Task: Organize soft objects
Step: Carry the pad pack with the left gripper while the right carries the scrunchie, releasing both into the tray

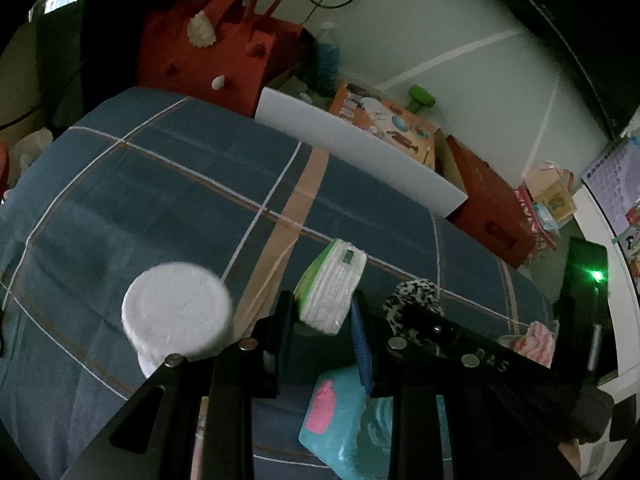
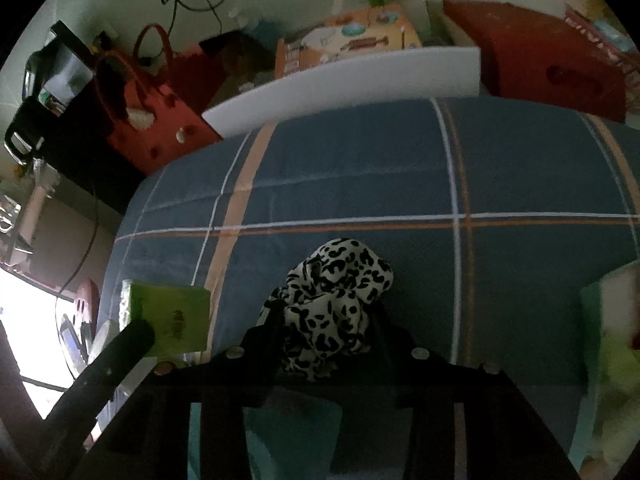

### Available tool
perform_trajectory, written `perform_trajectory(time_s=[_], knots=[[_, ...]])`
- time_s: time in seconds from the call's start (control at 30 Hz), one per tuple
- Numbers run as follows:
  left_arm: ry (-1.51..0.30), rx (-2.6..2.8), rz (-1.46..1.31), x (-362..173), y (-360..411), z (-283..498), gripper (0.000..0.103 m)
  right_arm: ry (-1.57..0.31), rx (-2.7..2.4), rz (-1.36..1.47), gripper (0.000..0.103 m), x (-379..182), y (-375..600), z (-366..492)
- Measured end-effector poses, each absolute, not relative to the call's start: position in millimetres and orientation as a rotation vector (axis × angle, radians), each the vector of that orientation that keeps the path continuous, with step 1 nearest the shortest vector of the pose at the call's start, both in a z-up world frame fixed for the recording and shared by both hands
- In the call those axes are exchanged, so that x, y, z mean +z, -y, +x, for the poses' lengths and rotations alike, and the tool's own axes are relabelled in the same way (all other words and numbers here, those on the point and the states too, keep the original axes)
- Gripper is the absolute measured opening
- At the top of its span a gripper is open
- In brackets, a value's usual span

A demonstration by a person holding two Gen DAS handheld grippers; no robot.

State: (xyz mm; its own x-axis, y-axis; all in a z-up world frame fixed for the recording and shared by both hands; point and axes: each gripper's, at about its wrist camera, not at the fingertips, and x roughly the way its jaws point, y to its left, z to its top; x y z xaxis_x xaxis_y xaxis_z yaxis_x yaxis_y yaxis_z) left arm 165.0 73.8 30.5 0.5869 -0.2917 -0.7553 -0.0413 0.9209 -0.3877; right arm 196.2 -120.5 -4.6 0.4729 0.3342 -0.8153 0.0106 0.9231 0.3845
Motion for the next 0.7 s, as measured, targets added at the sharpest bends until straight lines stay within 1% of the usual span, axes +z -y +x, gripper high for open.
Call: perform_trajectory(time_s=[0.2,0.37,0.57,0.7], knots=[[-0.827,-0.207,-0.350,64.4,-60.2,148.9,0.029,-0.941,0.113,0.399,0.043,27.0,157.9,152.6],[-0.770,-0.329,-0.302,88.5,-25.0,131.0,0.028,-0.853,-0.033,0.452,0.043,46.3,207.0,100.1],[-0.752,-0.520,-0.190,100.0,48.5,107.6,0.029,-0.803,-0.201,0.502,0.043,53.2,267.2,44.2],[-0.748,-0.634,-0.097,97.4,100.8,90.2,0.029,-0.826,-0.320,0.529,0.043,38.9,307.0,15.8]])
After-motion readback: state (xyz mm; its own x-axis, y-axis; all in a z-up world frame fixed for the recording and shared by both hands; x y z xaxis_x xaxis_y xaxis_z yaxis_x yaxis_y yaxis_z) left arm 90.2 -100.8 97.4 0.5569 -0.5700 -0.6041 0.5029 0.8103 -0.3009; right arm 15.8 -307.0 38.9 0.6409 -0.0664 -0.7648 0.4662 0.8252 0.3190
